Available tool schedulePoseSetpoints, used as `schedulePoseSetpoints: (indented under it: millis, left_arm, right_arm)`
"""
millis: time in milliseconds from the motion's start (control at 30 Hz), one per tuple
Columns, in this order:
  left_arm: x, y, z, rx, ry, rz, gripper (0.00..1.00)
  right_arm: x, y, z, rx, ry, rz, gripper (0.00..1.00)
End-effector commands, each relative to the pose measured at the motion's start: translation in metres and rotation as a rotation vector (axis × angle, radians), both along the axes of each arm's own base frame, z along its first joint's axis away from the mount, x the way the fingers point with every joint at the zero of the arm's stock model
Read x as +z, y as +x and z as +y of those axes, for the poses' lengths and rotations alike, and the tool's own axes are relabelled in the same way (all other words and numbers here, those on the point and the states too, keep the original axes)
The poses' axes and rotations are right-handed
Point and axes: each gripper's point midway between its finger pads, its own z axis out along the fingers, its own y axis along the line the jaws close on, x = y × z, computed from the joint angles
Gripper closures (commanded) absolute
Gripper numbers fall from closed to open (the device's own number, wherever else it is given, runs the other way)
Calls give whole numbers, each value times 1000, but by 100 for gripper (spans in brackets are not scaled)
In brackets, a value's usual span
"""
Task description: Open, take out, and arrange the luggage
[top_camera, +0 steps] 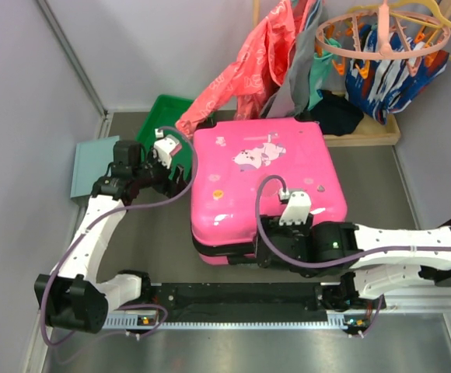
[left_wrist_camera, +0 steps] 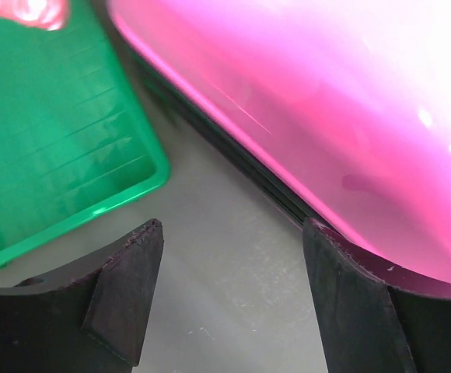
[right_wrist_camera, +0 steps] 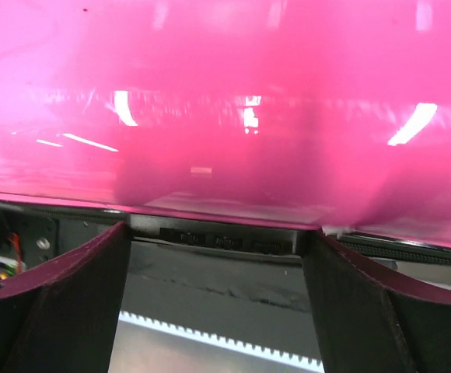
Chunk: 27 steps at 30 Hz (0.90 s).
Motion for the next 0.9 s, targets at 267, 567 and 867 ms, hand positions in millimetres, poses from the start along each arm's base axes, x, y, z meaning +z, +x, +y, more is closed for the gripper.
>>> schedulePoseSetpoints:
  millis: [267, 567, 867]
  left_arm:
    - [60, 21, 10, 104, -13, -190, 23]
    - [63, 8, 1, 41, -38, -187, 23]
    - [70, -8, -7, -42, -43, -193, 22]
  right_arm:
    - [21, 50, 30, -25, -123, -288, 100]
    - [12, 33, 64, 231, -222, -202, 74]
    - [77, 27, 8, 437, -87, -154, 45]
